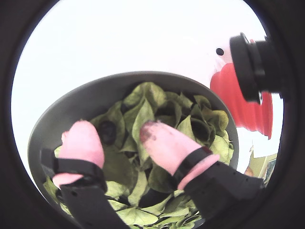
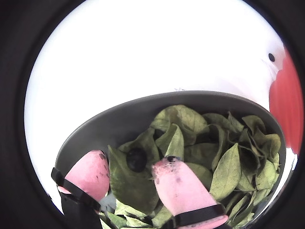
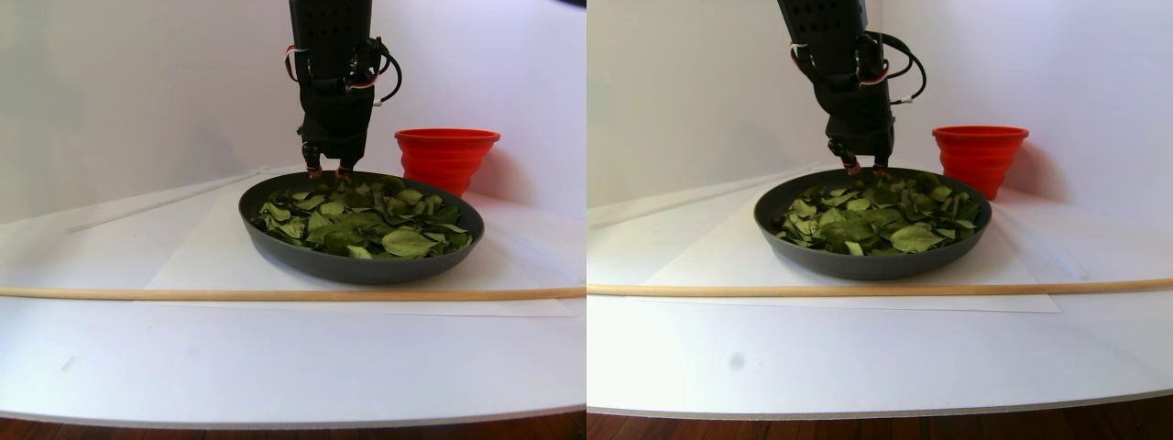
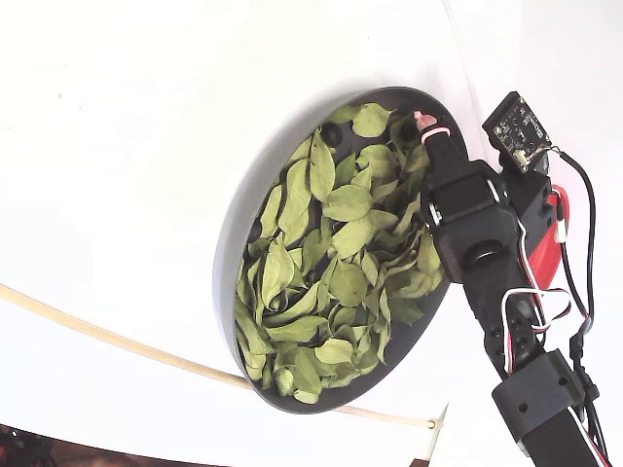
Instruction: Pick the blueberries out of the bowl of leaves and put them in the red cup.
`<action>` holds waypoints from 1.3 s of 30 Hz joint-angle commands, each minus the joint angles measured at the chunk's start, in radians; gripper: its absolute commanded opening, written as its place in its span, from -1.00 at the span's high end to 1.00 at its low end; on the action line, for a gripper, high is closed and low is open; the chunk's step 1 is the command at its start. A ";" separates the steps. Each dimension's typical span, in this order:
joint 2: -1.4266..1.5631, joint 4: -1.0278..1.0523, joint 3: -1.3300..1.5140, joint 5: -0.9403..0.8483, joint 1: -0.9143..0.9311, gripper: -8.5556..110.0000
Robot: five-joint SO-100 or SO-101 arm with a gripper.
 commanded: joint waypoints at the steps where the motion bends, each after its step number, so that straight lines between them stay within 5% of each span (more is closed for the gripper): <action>1: 0.021 -0.011 -0.064 -0.005 0.018 0.57; 39: -0.117 -0.043 -0.137 0.008 -0.003 0.63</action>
